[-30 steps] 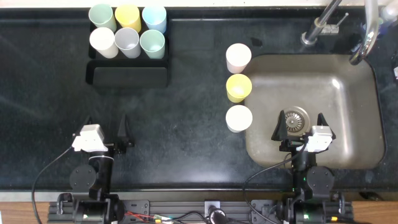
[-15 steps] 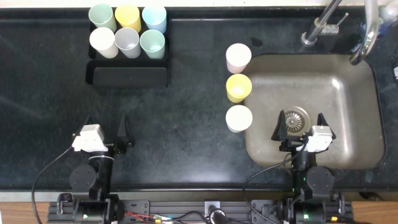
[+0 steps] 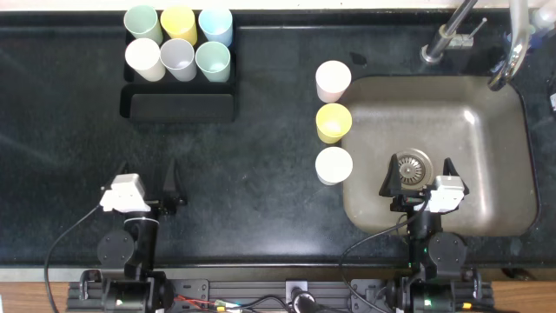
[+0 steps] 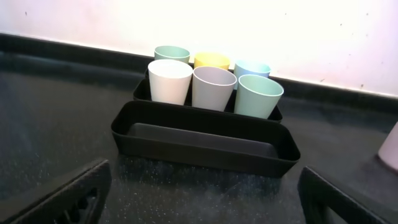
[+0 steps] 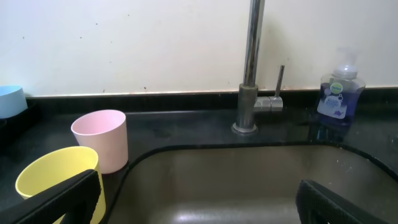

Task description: Store Cups

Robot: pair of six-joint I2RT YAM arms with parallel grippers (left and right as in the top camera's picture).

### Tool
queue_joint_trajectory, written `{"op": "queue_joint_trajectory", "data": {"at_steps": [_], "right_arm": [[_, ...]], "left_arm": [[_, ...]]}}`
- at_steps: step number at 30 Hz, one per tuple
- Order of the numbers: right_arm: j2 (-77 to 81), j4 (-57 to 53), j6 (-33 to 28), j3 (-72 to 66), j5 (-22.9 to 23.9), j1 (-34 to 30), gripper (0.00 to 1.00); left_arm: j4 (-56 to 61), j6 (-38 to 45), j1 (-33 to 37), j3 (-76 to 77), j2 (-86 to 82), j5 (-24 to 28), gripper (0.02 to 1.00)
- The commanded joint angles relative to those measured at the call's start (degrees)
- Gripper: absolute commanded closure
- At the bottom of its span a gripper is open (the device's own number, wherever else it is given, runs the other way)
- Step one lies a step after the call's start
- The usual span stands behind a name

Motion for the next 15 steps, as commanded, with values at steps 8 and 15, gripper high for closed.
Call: {"op": "queue_joint_trajectory", "data": {"at_steps": [8, 15], "right_arm": [[-0.59, 0.44, -0.15, -0.61, -0.39, -0.2, 0.003], [-0.59, 0.44, -0.13, -0.61, -0.39, -0.2, 0.005]], "left_arm": [[-13.44, -5.73, -2.75, 32.39, 29.62, 3.61, 0.02], [-23.21, -0.7, -11.23, 66.9, 61.24, 7.19, 0.018]]}}
